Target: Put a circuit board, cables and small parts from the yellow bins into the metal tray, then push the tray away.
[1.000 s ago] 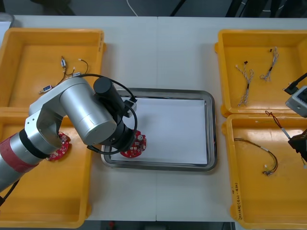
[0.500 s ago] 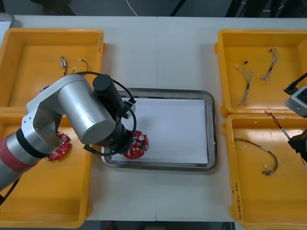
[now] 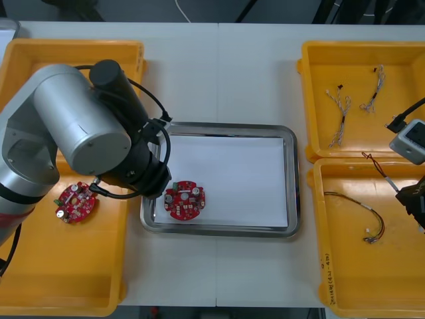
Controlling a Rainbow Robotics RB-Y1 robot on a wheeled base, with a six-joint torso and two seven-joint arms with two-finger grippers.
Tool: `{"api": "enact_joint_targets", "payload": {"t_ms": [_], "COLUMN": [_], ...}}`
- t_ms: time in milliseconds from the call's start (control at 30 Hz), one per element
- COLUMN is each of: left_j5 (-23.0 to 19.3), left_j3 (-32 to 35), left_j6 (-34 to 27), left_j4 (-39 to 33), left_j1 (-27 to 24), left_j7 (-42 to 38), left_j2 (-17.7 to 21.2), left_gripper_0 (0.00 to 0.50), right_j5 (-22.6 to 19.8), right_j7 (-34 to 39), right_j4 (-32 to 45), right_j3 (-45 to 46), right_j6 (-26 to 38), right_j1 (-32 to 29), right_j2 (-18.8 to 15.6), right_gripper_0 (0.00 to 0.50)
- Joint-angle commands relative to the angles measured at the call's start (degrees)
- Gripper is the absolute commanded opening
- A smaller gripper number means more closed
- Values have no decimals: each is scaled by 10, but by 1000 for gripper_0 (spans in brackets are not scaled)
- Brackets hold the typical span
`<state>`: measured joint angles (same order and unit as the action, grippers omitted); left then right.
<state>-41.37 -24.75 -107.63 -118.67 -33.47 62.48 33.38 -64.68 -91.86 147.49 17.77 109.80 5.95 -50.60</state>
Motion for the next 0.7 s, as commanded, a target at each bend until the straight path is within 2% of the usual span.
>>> {"api": "enact_joint_targets", "payload": {"t_ms": [33, 167, 400, 600, 700], "left_j5": [-19, -23, -26, -27, -27], "left_j3": [67, 107, 180, 229, 254], "left_j6": [-24, -24, -24, -24, -24], "left_j4": [-37, -48, -72, -79, -79], "left_j1": [-20, -15, 28, 60, 67], "left_j7": [-64, -67, -61, -57, -53], "left_j2": [-8, -8, 15, 35, 43], "left_gripper_0": [500, 500, 500, 500, 500], "right_j5": [-9, -17, -32, -18, -8], "right_j7": [-10, -10, -4, 5, 6], "right_j4": [25, 25, 25, 25, 25], "right_j3": [-45, -78, -177, -260, -300], "right_j6": [2, 2, 2, 2, 2], "right_j1": [48, 76, 169, 245, 275], "right_j2": [-42, -49, -54, -49, -35], "right_gripper_0": [0, 0, 0, 0, 0]}}
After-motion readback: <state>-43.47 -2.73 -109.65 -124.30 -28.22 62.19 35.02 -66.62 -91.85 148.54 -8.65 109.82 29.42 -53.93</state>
